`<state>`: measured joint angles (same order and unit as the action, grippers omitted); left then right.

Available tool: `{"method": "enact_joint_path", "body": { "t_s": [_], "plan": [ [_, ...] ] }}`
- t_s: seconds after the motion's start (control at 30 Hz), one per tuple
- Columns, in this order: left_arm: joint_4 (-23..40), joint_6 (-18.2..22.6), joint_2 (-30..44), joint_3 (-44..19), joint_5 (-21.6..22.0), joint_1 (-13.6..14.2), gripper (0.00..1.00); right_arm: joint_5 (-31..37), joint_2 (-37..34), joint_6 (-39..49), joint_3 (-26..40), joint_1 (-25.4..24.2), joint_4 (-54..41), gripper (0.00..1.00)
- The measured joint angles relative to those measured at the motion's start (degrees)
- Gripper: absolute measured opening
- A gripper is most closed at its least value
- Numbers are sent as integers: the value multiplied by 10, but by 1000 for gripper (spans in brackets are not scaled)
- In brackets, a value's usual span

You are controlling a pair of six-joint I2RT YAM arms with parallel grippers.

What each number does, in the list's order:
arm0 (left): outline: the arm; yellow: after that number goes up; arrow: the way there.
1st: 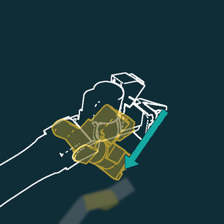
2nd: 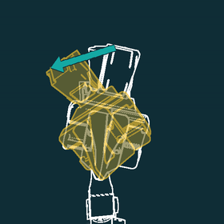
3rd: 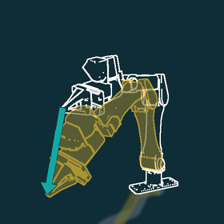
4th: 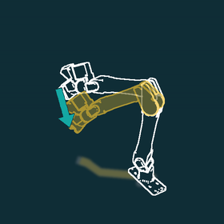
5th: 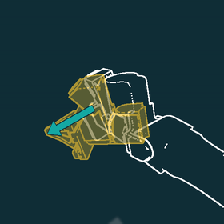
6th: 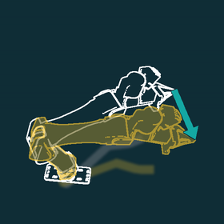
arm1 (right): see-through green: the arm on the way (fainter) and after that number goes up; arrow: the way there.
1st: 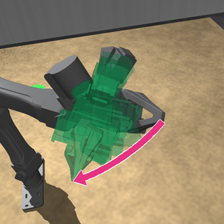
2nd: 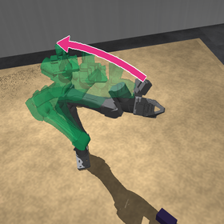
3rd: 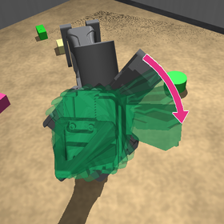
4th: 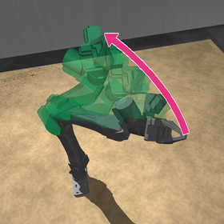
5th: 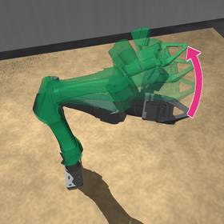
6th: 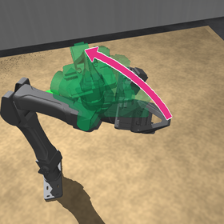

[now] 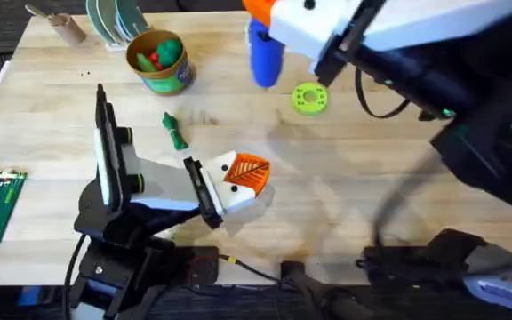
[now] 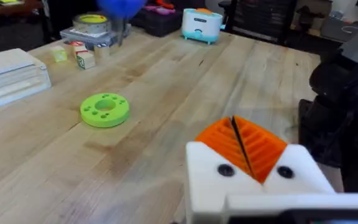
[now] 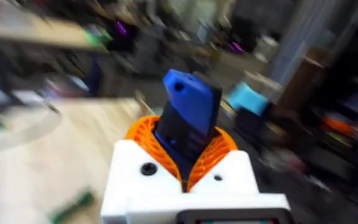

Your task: Pick up the gripper from the table and insert it into the empty holder that is missing its gripper. Then pick up a screw, insert it into the mounting hole, and use the screwdriver to tighten it. Finally, clean up the table by picking up the vegetable and placing it into the bucket.

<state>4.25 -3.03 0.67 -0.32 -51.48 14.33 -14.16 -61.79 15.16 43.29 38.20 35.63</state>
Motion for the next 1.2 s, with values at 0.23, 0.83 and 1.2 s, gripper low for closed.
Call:
{"method": "enact_joint_path", "body": {
  "t_s": [0.23,0.83,1.2],
  "plan": [
    [0,0,0,0,0,0,4,142,-114,252,0,-107,-58,26],
    [0,0,0,0,0,0,4,307,-370,550,0,-182,-113,26],
    [0,0,0,0,1,0,4,338,-366,565,11,-181,-174,775]
  ]
}}
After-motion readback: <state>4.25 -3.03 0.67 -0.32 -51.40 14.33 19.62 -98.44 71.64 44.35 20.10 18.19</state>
